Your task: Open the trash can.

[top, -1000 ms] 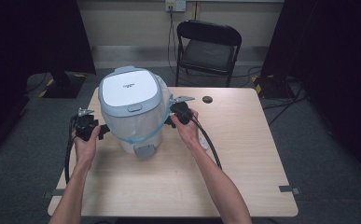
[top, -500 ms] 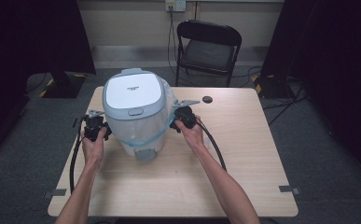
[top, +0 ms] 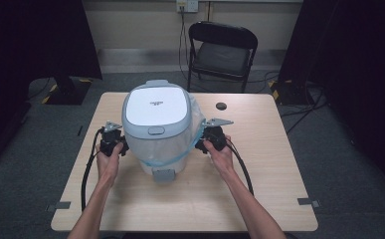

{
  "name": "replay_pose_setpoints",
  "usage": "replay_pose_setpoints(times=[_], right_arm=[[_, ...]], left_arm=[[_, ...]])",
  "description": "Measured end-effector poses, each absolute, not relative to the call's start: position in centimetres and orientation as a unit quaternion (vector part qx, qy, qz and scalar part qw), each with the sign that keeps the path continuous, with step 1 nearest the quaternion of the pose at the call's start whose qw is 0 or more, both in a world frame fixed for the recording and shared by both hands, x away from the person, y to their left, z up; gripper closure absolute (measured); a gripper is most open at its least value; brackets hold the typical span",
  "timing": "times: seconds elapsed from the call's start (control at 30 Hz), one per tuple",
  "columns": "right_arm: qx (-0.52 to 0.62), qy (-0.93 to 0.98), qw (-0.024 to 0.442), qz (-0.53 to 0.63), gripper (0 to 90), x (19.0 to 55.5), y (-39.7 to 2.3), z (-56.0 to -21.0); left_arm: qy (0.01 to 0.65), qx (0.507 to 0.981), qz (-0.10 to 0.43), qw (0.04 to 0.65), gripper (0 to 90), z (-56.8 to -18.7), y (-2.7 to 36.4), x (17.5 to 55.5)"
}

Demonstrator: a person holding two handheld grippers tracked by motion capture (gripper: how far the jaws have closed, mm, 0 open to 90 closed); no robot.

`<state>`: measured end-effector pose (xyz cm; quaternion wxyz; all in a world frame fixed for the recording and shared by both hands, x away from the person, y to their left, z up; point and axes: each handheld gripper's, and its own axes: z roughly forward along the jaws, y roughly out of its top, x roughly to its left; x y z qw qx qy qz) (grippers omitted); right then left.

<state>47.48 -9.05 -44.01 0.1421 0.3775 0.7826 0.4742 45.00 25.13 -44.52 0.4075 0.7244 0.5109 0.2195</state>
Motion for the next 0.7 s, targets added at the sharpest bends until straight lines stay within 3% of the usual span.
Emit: replay_pose_setpoints(times=[0.33,0.47,0.7], right_arm=[[0.372,0.784,0.153,0.473,61.6,44.5,-11.3,-43.5],[0.366,0.787,0.161,0.470,61.6,43.4,-11.7,-43.3],[0.359,0.788,0.155,0.475,60.5,41.7,-11.9,-43.2]], left_arm=[[0.492,0.733,0.209,0.421,72.4,-44.7,23.4,43.3],[0.485,0.743,0.202,0.415,67.5,-44.4,23.5,42.9],[0.483,0.742,0.196,0.422,71.4,-44.5,23.3,41.5]])
